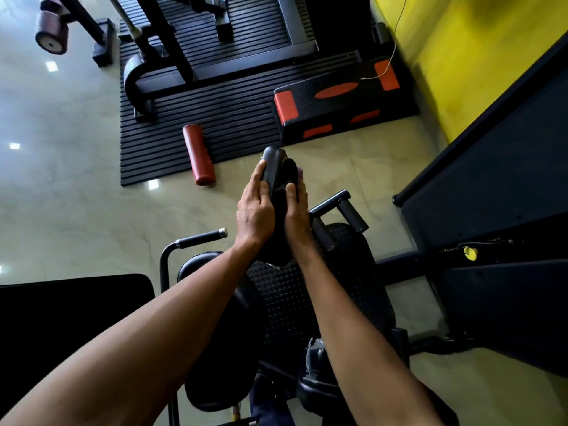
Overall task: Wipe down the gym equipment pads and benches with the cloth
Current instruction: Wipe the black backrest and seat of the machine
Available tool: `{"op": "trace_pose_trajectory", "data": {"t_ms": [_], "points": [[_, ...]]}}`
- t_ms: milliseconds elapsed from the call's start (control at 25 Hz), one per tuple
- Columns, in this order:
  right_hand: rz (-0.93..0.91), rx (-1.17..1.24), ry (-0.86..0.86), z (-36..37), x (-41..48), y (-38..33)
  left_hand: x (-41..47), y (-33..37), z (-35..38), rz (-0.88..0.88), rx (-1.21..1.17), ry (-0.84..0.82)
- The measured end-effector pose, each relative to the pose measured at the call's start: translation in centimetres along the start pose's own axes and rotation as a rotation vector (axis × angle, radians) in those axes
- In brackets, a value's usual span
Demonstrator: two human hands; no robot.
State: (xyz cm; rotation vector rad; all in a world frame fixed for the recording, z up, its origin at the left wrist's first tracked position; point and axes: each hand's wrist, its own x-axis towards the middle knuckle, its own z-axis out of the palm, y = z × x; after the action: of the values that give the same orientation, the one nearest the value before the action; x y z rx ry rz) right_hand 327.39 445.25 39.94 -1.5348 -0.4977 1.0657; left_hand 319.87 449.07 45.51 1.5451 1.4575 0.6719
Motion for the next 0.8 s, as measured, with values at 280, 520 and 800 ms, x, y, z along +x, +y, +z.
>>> {"op": "trace_pose_trajectory", "data": {"t_ms": [280, 520, 800], "points": [[0.074, 0.07, 0.05, -1.3, -0.2, 6.3, -0.7, -0.5, 0.4, -0.017, -0.058, -0.006], [0.297, 0.174, 0.093, -1.0, 0.4, 8.6, -1.1, -0.4, 0.7, -0.046, -0.099, 0.021], [0.005, 0.126, 0.145, -0.3, -4.7, 4.4, -1.6, -0.7, 1.2, -0.077, -0.141, 0.016]]}}
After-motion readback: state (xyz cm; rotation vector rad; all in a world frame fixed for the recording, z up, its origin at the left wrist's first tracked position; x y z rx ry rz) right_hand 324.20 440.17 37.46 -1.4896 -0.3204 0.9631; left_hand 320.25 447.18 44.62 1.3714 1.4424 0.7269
